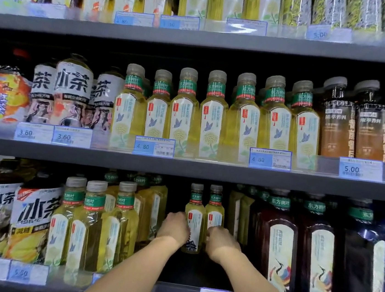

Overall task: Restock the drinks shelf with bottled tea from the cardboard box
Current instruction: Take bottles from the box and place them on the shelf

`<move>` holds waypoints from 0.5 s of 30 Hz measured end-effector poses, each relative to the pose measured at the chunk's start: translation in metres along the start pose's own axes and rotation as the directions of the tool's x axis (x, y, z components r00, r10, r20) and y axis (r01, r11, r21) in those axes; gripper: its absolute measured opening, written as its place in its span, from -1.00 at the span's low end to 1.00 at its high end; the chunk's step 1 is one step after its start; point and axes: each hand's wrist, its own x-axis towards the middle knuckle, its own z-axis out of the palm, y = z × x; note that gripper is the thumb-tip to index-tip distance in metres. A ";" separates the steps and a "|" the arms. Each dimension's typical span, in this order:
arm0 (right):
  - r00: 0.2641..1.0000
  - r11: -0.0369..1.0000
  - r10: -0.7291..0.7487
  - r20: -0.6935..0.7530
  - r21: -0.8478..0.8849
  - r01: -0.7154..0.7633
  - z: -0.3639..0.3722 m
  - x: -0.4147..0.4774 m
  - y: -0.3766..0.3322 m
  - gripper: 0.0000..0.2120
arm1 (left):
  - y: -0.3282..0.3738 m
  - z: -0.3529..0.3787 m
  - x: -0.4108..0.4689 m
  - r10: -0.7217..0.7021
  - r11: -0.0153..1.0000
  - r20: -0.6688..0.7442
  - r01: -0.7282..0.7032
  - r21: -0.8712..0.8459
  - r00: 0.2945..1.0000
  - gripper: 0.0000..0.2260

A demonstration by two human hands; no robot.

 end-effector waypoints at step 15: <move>0.973 0.995 -0.079 0.218 -0.037 0.089 0.004 0.023 0.008 -0.36 | -0.004 0.026 0.011 0.117 0.971 0.410 -0.192 0.146 0.904 -0.40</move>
